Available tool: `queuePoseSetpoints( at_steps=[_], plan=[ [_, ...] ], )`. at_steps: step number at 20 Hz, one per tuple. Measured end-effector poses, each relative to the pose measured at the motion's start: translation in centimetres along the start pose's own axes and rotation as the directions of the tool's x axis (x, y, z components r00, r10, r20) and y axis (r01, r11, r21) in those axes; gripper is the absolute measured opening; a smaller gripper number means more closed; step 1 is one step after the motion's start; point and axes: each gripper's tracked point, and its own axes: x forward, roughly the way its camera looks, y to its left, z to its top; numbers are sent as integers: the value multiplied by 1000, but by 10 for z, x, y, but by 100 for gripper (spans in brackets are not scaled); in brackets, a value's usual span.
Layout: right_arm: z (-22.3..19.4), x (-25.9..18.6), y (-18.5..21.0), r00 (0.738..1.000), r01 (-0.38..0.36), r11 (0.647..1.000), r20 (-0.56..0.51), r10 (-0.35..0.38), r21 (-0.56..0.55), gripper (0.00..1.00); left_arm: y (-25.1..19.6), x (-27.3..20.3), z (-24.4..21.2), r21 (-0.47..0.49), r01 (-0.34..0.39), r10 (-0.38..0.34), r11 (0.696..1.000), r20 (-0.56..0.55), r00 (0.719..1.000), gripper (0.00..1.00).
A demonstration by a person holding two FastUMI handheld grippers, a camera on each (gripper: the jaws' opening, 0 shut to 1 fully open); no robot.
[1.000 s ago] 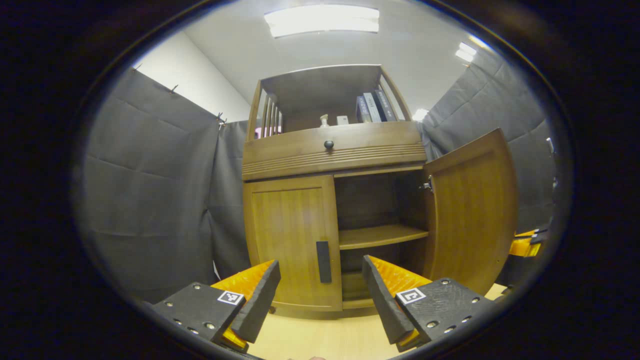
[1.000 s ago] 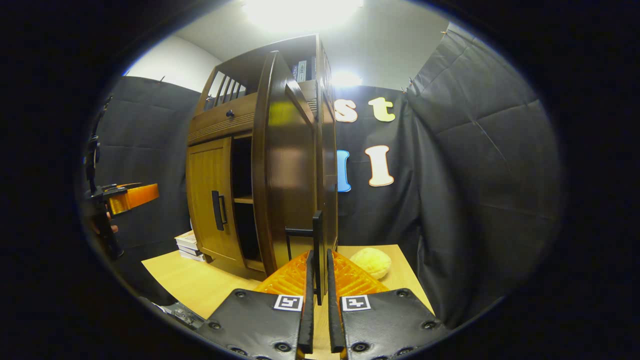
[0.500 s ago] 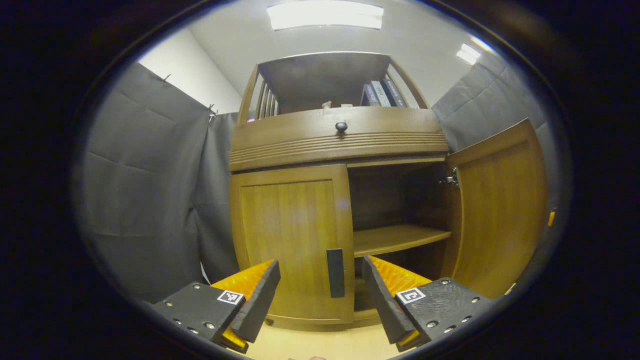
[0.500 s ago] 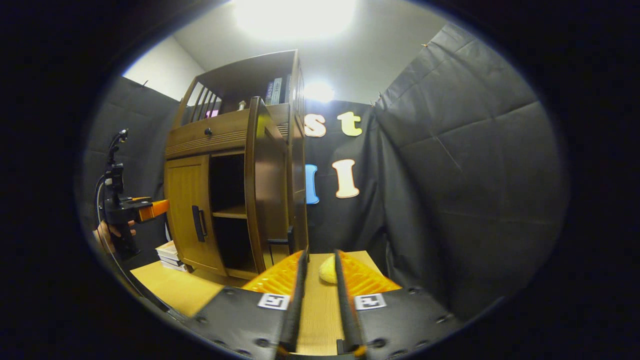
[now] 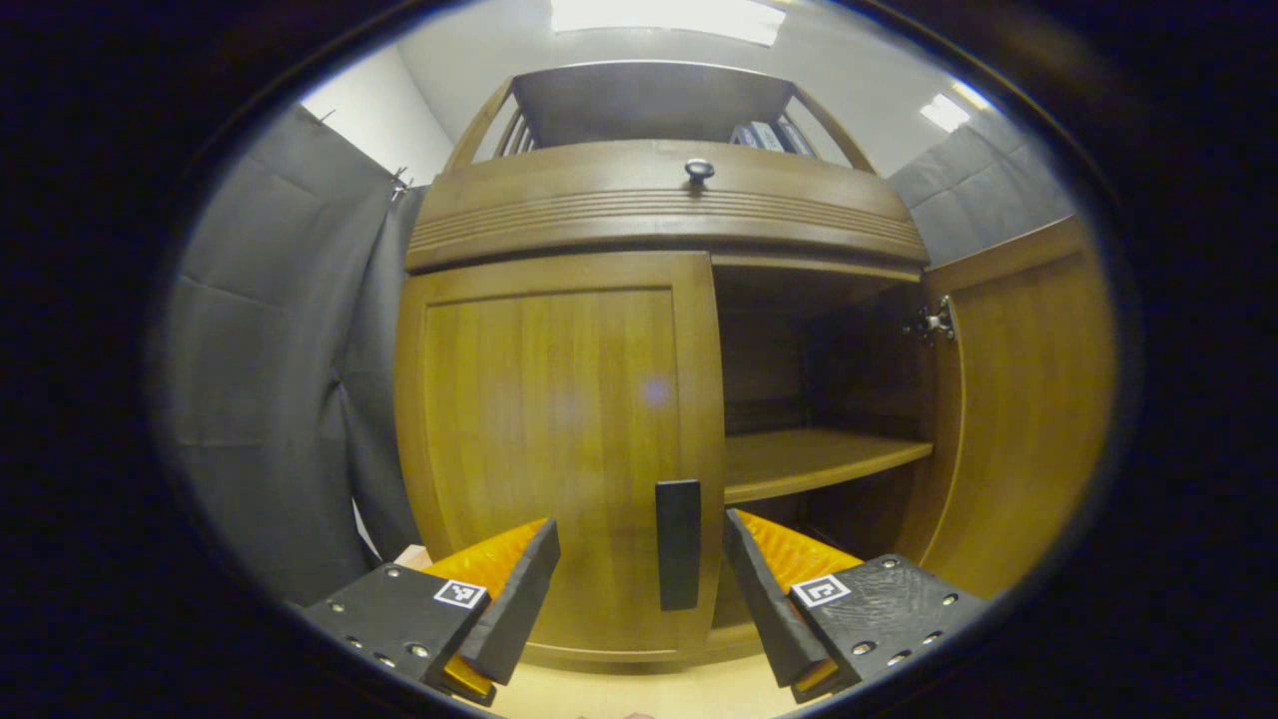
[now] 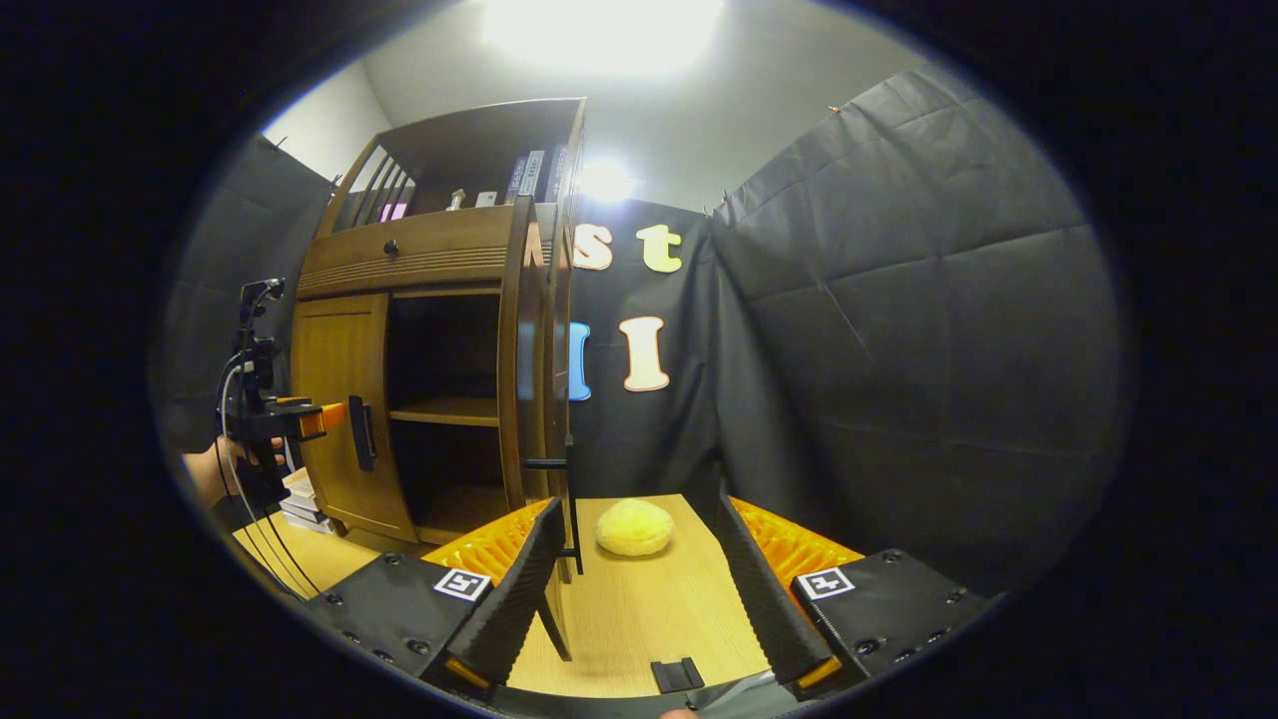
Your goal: Open the right door of the double-door shoe cabinet with the right hand, and open the left door with the left hand.
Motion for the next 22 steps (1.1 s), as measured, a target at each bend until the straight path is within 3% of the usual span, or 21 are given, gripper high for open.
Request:
queuePoseSetpoints(
  at_steps=[7, 12, 13, 15, 17, 20, 22],
  plan=[
    [-6, -9, -14, 995, 95, 995, -28, -95, -3, 97, 0, 2, -13, 22, 21, -20, 1000, -53, 998, 95],
    [-9, -11, -23, 990, 132, 991, -50, -132, 2, 97, -2, 8, -17, -3, 9, -9, 1000, -64, 998, 80],
    [-9, -10, -25, 989, 141, 990, -51, -140, 6, 95, -9, 8, -16, -21, 39, -40, 999, -64, 997, 78],
    [-9, -11, -27, 988, 147, 989, -53, -146, 16, 95, -12, 6, -13, -22, 36, -38, 999, -59, 998, 72],
    [-7, -11, -28, 988, 149, 989, -51, -148, 21, 97, -15, 3, -12, -24, 70, -71, 997, -60, 996, 60],
    [-11, -12, -30, 988, 143, 989, -59, -141, 29, 97, -12, 9, -15, -22, 37, -38, 999, -64, 997, 36],
    [-11, -12, -30, 990, 133, 990, -57, -131, 40, 97, -14, 8, -16, -24, 53, -55, 998, -78, 995, 20]
  ],
)
